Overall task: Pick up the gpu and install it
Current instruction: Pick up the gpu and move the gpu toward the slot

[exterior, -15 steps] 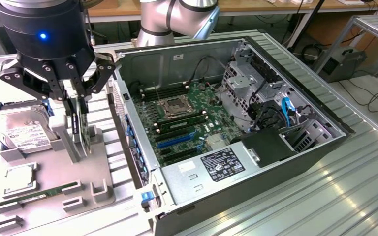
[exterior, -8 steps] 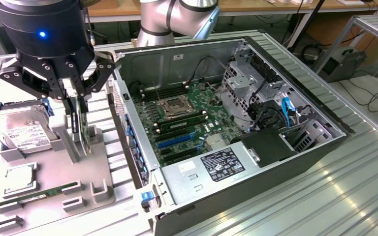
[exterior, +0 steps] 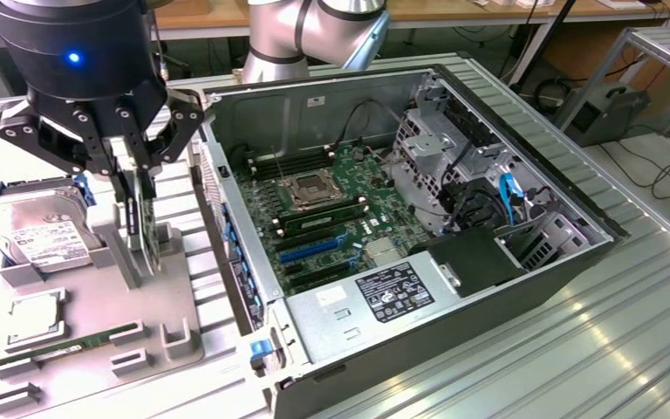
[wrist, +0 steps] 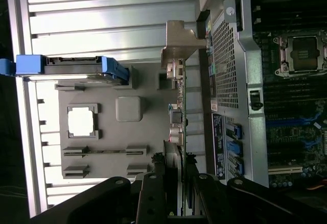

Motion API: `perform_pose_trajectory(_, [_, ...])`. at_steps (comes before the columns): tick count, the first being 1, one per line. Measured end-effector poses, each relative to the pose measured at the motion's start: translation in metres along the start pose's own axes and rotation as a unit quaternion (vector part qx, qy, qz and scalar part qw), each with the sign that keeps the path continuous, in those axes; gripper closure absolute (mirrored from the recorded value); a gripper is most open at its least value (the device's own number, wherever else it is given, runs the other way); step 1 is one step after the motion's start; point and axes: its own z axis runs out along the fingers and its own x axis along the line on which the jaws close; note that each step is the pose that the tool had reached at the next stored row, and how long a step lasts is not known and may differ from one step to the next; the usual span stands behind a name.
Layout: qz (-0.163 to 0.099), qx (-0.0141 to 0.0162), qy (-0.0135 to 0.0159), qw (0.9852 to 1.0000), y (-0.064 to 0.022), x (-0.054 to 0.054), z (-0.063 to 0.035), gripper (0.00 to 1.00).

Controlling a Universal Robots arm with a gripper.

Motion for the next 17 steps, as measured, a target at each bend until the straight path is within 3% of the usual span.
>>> perform_pose_trajectory(17, [0.000, 0.0000, 0.0000, 1.0000, 0.0003, 0.0000, -0.0072, 0.74])
